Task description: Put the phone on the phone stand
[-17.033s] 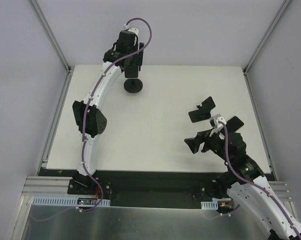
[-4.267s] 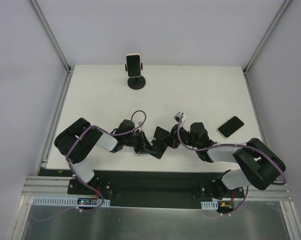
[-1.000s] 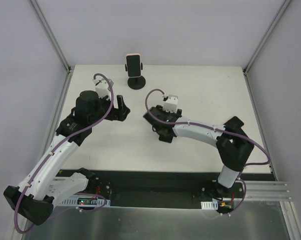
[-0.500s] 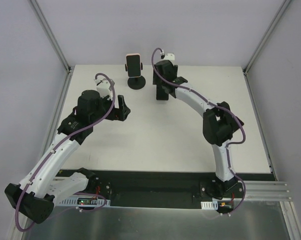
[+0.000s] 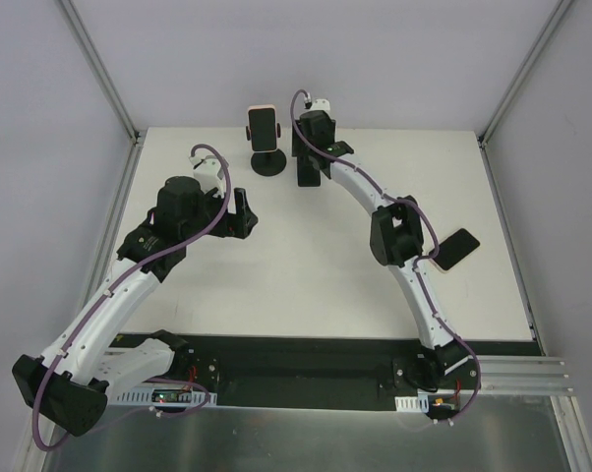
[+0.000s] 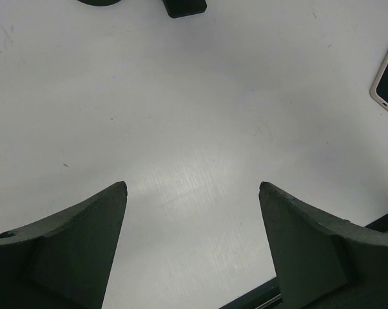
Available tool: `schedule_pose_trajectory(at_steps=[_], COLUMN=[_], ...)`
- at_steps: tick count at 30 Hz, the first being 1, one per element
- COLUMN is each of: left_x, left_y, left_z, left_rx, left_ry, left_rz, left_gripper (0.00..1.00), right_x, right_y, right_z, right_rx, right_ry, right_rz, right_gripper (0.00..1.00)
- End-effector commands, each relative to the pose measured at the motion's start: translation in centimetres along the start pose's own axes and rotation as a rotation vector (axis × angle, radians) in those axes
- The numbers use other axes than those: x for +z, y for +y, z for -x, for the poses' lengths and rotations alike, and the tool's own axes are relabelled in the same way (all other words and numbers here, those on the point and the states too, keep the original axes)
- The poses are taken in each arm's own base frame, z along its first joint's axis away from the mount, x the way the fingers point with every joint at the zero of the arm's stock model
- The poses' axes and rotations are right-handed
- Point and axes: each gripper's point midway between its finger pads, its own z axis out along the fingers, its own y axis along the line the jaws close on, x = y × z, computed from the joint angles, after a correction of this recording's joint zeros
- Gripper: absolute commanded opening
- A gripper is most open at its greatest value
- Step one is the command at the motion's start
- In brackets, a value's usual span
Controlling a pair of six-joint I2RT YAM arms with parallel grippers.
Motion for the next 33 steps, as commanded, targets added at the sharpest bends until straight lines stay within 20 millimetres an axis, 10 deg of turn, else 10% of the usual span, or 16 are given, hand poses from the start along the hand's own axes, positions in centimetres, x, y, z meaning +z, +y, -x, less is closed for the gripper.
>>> schedule_pose_trajectory(at_steps=[1, 10, 14, 15, 20, 25, 29, 33], left_x=[0.1, 0.1, 0.2, 0.2, 0.3, 0.1, -0.3, -0.4], left_y=[-0.3, 0.0, -0.1, -0.1, -0.3, -0.5, -0.8, -1.5], left_z=[0.7, 0.6, 0.5, 0.5, 0.5, 0.5, 0.8, 0.7], left_rx=[0.010, 0.011, 0.017, 0.016, 0.012, 0.010, 0.010, 0.004], left_ry=[-0.023, -0.025, -0.024, -0.024, -0.021, -0.027, -0.041, -0.034], left_rz=[-0.014, -0.002, -0.013, -0.013, -0.022, -0.035, -0.047, -0.085], left_gripper=[0.82, 0.82, 0.82, 0.82, 0.82, 0.82, 0.83, 0.83], right_x=[-0.5, 0.3, 0.2, -0.2, -5.5, -15.2, -20.3, -24.4], right_y=[-0.6, -0.7, -0.3, -0.3, -1.0, -3.3, -8.6, -14.6], right_z=[2.7, 3.2, 2.7, 3.2, 8.7, 15.8, 12.2, 0.9], right_rx=[0.006, 0.046, 0.037, 0.064, 0.104, 0.094, 0.138, 0.237], right_ry=[-0.051, -0.080, -0.057, -0.056, -0.105, -0.171, -0.081, 0.111], right_rz=[-0.006, -0.028, -0.007, -0.003, 0.006, 0.004, -0.086, -0.116], right_gripper=[0.01, 0.17, 0.96, 0.96, 0.96, 0.96, 0.96, 0.96])
